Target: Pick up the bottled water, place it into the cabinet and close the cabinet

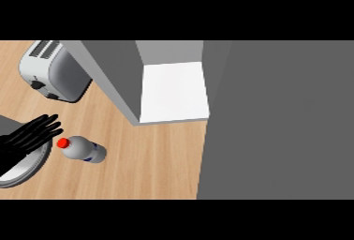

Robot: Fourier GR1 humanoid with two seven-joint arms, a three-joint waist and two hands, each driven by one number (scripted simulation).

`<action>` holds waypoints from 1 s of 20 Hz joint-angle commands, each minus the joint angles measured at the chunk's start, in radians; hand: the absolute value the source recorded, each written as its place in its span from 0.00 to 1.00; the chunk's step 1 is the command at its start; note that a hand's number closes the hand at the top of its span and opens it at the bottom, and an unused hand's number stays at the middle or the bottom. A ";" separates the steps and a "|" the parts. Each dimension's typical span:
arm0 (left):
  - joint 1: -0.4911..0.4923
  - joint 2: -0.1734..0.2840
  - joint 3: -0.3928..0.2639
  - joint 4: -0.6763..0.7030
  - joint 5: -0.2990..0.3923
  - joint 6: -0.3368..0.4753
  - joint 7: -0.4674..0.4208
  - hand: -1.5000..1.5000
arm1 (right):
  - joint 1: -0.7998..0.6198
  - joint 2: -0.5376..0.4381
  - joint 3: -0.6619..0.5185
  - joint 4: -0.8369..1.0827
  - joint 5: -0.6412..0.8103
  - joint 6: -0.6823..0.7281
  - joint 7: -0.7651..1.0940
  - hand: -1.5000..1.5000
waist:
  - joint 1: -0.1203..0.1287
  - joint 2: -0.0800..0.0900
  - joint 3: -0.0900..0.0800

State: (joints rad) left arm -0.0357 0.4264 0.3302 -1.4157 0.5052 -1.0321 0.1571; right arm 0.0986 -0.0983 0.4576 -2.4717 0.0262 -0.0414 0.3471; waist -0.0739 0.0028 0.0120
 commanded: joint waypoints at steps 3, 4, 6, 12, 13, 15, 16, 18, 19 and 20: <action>-0.160 -0.072 0.003 0.336 -0.157 -0.076 -0.137 0.00 | 0.049 -0.020 0.030 -0.083 0.057 -0.017 0.029 0.00 | 0.008 0.005 -0.018; -0.154 -0.072 0.019 0.357 -0.191 -0.098 -0.189 0.00 | 0.049 -0.032 0.004 -0.077 0.031 -0.005 0.010 0.00 | 0.003 0.009 -0.020; -0.173 -0.123 -0.001 0.395 -0.282 -0.076 -0.263 0.00 | 0.042 -0.040 -0.002 -0.092 0.039 -0.012 0.035 0.00 | 0.018 0.006 -0.019; -0.260 -0.106 -0.011 0.569 -0.432 -0.043 -0.454 0.00 | 0.031 -0.034 0.003 -0.081 0.028 -0.030 0.046 0.00 | 0.019 0.010 -0.020; -0.276 -0.120 -0.015 0.579 -0.456 -0.008 -0.490 0.00 | 0.031 -0.039 -0.014 -0.061 0.020 -0.023 0.015 0.00 | 0.020 0.010 -0.019; -0.240 -0.138 -0.054 0.585 -0.518 0.002 -0.575 0.00 | 0.037 -0.037 -0.003 -0.050 0.034 -0.031 0.017 0.00 | 0.026 0.009 -0.020; -0.261 -0.123 -0.044 0.635 -0.516 0.007 -0.592 0.00 | 0.053 -0.042 0.017 -0.084 0.058 -0.039 0.027 0.00 | 0.023 0.007 -0.019; -0.334 -0.148 -0.051 0.701 -0.537 0.080 -0.605 0.00 | 0.029 -0.027 0.025 -0.040 0.056 -0.045 -0.005 0.00 | 0.015 0.011 -0.020; -0.272 -0.153 -0.066 0.683 -0.550 0.066 -0.660 0.00 | 0.059 -0.053 0.033 -0.134 0.047 -0.045 0.051 0.00 | 0.017 0.006 -0.020; -0.264 -0.136 -0.075 0.692 -0.564 0.055 -0.712 0.00 | 0.057 -0.070 -0.027 -0.062 0.039 -0.031 -0.005 0.00 | 0.030 0.007 -0.018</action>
State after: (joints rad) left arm -0.3075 0.2921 0.2804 -0.7863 -0.0005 -0.9147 -0.3434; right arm 0.1322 -0.1375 0.4603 -2.4808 0.0278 -0.0789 0.3352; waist -0.0531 0.0109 -0.0071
